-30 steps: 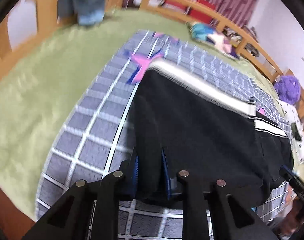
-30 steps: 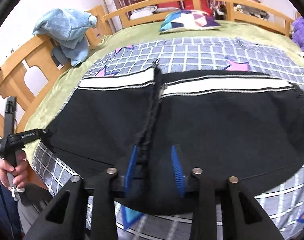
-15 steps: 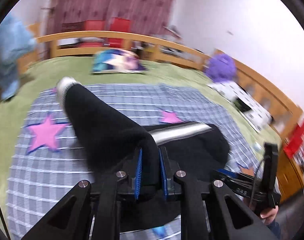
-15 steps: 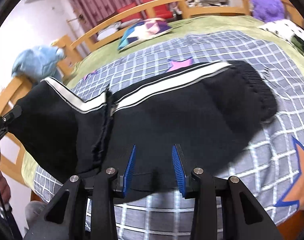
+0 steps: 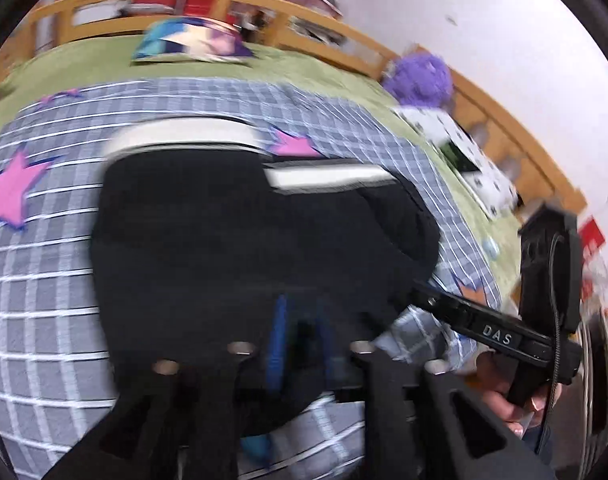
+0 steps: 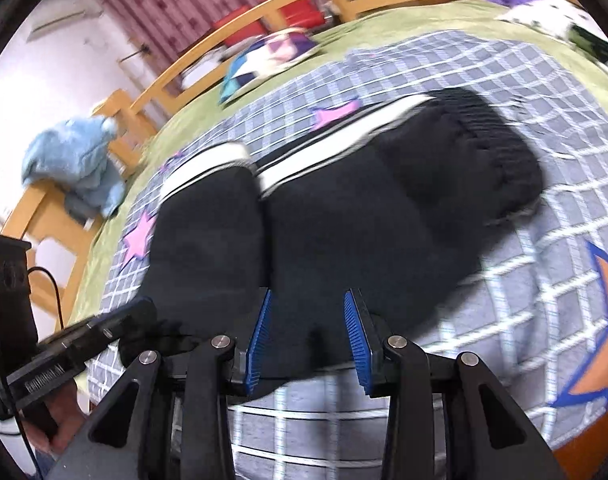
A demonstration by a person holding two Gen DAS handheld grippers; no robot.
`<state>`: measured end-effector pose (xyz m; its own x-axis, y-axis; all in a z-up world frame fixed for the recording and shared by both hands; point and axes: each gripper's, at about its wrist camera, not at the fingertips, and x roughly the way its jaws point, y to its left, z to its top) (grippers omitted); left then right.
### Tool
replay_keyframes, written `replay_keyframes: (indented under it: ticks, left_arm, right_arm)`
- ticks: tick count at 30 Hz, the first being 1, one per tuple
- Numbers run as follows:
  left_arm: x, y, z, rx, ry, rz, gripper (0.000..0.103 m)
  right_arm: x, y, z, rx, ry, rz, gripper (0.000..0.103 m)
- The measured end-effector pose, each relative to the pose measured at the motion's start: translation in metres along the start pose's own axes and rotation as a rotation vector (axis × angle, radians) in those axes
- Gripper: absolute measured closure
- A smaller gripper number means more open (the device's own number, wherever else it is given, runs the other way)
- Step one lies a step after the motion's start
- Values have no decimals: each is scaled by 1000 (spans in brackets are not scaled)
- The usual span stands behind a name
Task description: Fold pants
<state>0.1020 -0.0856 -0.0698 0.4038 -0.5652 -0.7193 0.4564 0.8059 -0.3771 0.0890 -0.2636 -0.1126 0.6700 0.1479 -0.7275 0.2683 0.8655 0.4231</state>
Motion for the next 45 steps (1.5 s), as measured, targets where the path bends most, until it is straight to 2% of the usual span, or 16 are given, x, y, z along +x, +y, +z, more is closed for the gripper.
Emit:
replay_keyframes:
  ticks: [1,2,7,10,12,13,14,15,20,26,32,35,37,39,42,45]
  left_arm:
    - [-9,15,-2,-23,-21,25,60]
    - [-17,28,-3,-45,-39,47,58]
    - [-38,95,-13,-185,-91,113,56]
    - [-39,121,-22,-266,-122,109,55]
    - [-35,133,-26,-335,-111,101,55]
    - [-32,136,-27,-354,-107,75,55]
    - [-28,137,-25,-355,-103,69,55]
    - [-25,137,-25,-356,-96,72,55]
    - [-16,138,-25,-357,-85,112,55]
    - [-12,131,-28,-327,-67,97,55]
    - [1,86,-21,-199,-41,96,55]
    - [11,51,-15,-142,-12,30,55]
    - [15,29,-10,-97,-5,13,55]
    - [18,7,-5,-44,-5,0,55]
    - [21,-22,1,23,0,-9,55]
    - [26,-45,7,81,7,-5,55]
  right_arm:
    - [7,5,2,-7,12,21,61]
    - [14,9,4,-9,23,36,59]
    - [61,19,16,32,124,104,54]
    - [101,16,21,82,232,76,51]
    - [108,16,22,111,212,85,52]
    - [110,19,24,96,216,90,58]
    - [112,23,25,71,232,122,87]
    - [109,28,27,42,230,142,93]
    - [26,41,56,-80,-28,216,94]
    - [-42,-1,88,-202,-172,-25,94]
    - [-18,-102,83,-138,-41,-289,93]
    - [-27,-128,68,-77,-79,-222,93]
    - [-41,-124,69,-56,-142,-207,93]
    - [-44,-119,71,-78,-146,-236,93]
    - [-29,-115,76,-155,-65,-323,88]
    - [-55,-106,68,-174,-132,-366,88]
